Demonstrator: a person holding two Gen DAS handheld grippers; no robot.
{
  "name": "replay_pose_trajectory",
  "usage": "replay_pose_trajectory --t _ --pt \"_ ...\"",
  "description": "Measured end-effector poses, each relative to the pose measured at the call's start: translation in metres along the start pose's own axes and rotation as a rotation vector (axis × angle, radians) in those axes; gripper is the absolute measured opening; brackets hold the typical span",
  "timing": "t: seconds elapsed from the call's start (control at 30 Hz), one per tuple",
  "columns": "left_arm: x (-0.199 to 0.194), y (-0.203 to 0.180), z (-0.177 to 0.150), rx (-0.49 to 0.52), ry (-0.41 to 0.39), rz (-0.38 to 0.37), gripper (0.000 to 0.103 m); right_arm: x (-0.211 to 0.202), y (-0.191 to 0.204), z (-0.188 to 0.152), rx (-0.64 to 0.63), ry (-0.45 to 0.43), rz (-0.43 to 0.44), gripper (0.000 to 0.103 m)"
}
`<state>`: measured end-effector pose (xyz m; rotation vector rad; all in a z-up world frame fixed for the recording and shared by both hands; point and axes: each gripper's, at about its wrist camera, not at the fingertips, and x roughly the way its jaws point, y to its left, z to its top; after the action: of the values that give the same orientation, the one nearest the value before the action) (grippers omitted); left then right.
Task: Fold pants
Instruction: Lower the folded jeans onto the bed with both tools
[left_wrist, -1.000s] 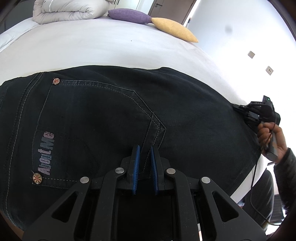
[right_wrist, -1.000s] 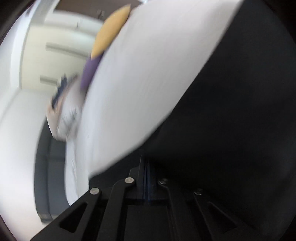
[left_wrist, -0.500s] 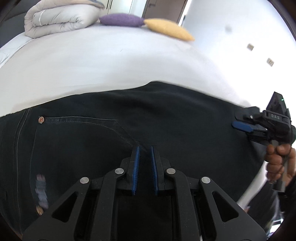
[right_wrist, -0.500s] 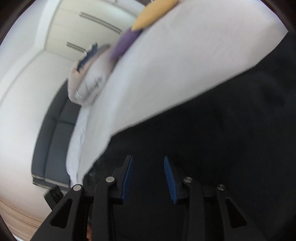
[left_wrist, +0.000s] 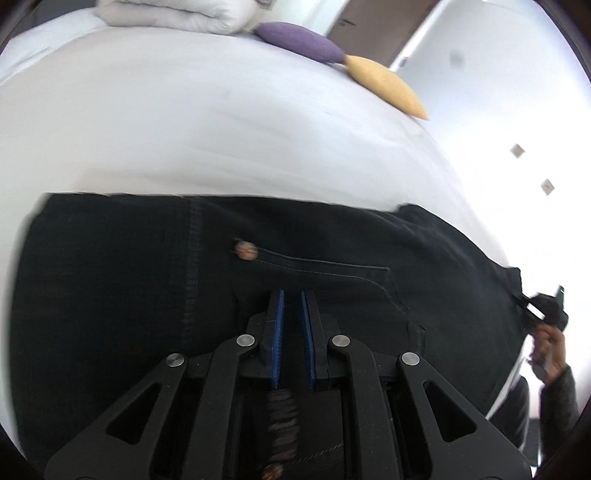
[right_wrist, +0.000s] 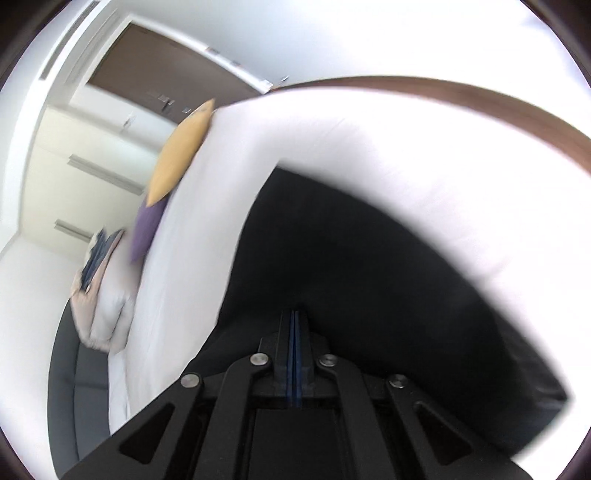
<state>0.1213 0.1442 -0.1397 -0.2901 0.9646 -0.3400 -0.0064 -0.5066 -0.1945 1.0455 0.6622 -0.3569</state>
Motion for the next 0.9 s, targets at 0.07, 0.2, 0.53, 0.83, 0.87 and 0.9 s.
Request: replay_pose_trajectory --t 0.07,0.2,0.53,0.83,0.87,0.9 --pt "-0.014 -0.012 0.007 0.004 -0.035 0.037 0.011 -0.013 0.017 -0.014 -0.056 -0.002 0.029 0.010" --pt "-0.002 -0.065 0.029 0.072 -0.046 -0.080 0.012 0.031 0.098 -0.076 -0.209 0.188 0.222 0.015" --pt "0.125 -0.137 0.066 0.191 0.113 -0.123 0.012 0.133 0.154 -0.148 -0.257 0.500 0.303 0.008" --pt "0.150 -0.106 0.091 0.111 0.080 -0.140 0.012 0.068 0.043 -0.049 -0.075 0.139 0.177 0.000" --pt "0.147 -0.104 0.093 0.112 0.065 -0.114 0.012 0.052 0.027 -0.039 -0.042 0.090 0.158 0.000" --pt "0.137 -0.101 0.093 0.107 0.039 -0.075 0.012 0.037 0.013 -0.032 -0.009 0.052 0.139 0.000"
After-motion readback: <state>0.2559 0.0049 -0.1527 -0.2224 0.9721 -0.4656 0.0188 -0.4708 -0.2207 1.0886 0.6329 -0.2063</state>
